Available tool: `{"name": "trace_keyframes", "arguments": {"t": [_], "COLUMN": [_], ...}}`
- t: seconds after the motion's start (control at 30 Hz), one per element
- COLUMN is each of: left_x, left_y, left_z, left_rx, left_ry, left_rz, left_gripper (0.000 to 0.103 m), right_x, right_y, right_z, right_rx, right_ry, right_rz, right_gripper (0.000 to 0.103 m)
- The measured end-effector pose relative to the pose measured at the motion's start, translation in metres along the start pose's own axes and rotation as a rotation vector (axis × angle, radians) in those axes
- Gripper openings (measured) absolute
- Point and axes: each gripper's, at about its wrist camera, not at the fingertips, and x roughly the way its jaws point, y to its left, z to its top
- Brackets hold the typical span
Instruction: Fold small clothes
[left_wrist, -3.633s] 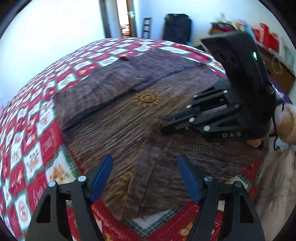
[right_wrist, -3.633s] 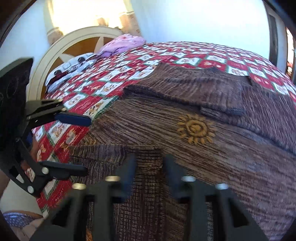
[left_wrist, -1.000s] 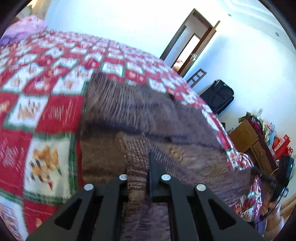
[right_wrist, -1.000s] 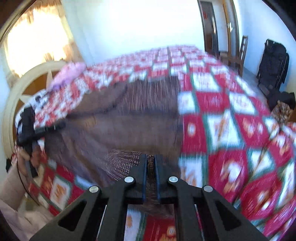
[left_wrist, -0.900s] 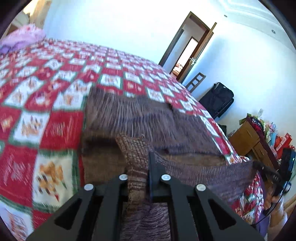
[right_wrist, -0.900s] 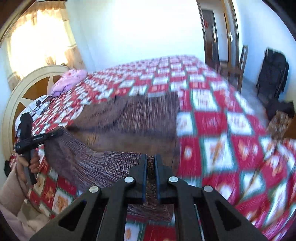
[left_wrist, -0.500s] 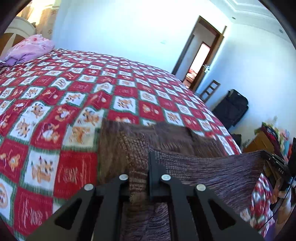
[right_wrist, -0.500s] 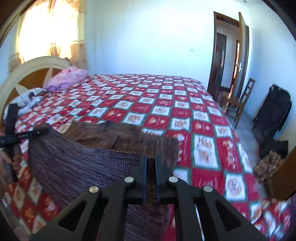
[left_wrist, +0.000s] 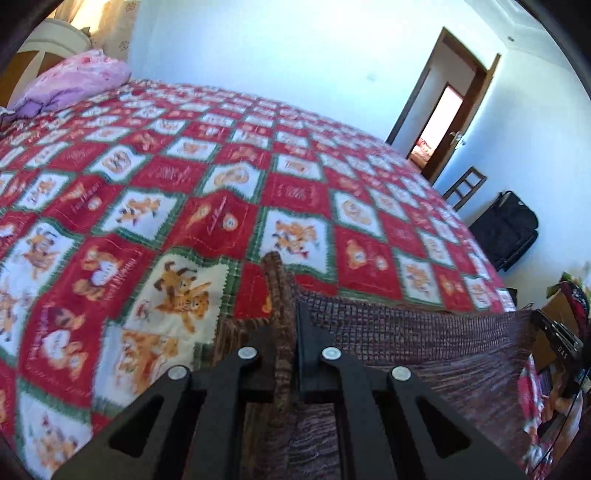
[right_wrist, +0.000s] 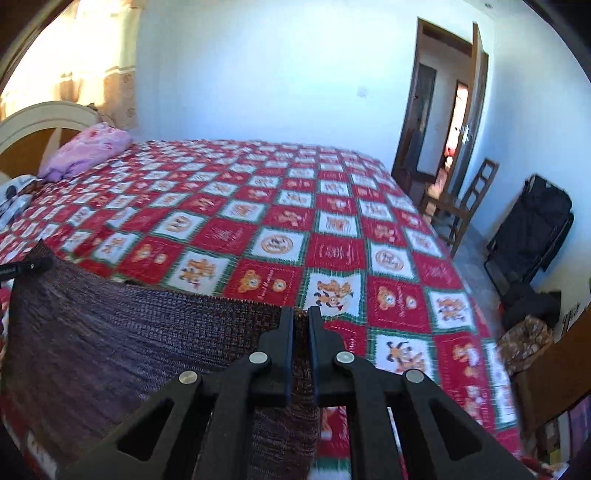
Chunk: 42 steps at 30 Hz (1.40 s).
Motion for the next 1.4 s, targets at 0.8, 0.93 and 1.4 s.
{"name": "trace_keyframes", "arguments": {"t": [0.8,0.93,1.4], "left_x": [-0.067,-0.082,-0.064], "left_y": [-0.039,-0.069,-0.109], "left_z": [-0.041,-0.089,-0.155], "left_rx": [0.243,0.261,0.295], "left_ry": [-0.015,0.009,0.027], "left_rz": [0.226,0.142,0.137], "left_gripper": [0.054,0.054,0.066], "right_x": [-0.044,-0.06,-0.069], "right_y": [0.023,0.068,0.116], "right_z": [-0.042,-0.075,-0.142], "right_rx": [0.099,0.159,0.155], "right_ry": [0.006,0.095,0.078], "right_rz": [-0.06,0.143,0.161], "right_gripper": [0.007,0.007,0.008]}}
